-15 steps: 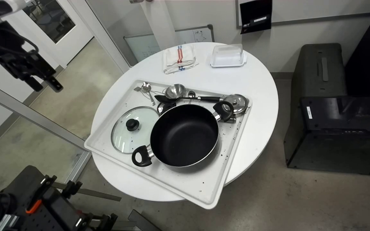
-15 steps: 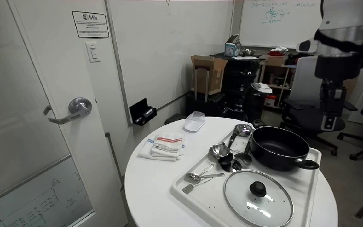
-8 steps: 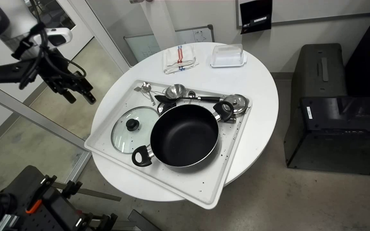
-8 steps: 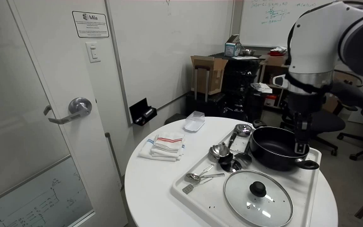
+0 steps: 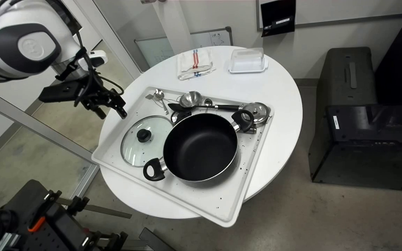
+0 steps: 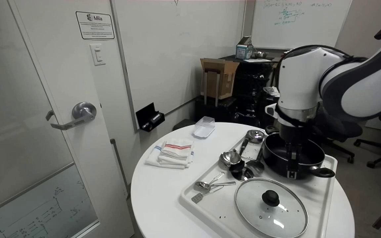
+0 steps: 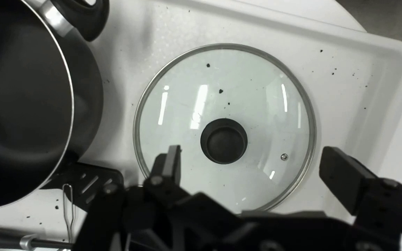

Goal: Pick up the lid from the tray and put on the pot

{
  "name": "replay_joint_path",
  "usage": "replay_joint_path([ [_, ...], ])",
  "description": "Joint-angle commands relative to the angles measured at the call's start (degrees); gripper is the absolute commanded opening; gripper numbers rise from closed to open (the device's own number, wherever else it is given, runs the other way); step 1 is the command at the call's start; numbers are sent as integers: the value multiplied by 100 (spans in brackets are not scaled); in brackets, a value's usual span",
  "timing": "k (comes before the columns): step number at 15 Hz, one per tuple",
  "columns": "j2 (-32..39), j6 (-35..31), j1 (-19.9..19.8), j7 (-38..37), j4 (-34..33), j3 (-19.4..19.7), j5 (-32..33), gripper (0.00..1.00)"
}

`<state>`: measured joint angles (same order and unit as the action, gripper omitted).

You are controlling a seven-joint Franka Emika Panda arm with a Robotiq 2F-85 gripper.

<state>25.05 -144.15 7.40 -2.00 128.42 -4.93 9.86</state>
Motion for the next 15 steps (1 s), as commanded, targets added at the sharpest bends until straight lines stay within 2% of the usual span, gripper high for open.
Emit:
replay_joint_path([
  [1,788,-125,259,-192,-642,259,249,100],
  [7,1754,-212,418,-112,-1333,476,261,100],
  [15,2515,-105,457,-43,-1942,431,146,100],
])
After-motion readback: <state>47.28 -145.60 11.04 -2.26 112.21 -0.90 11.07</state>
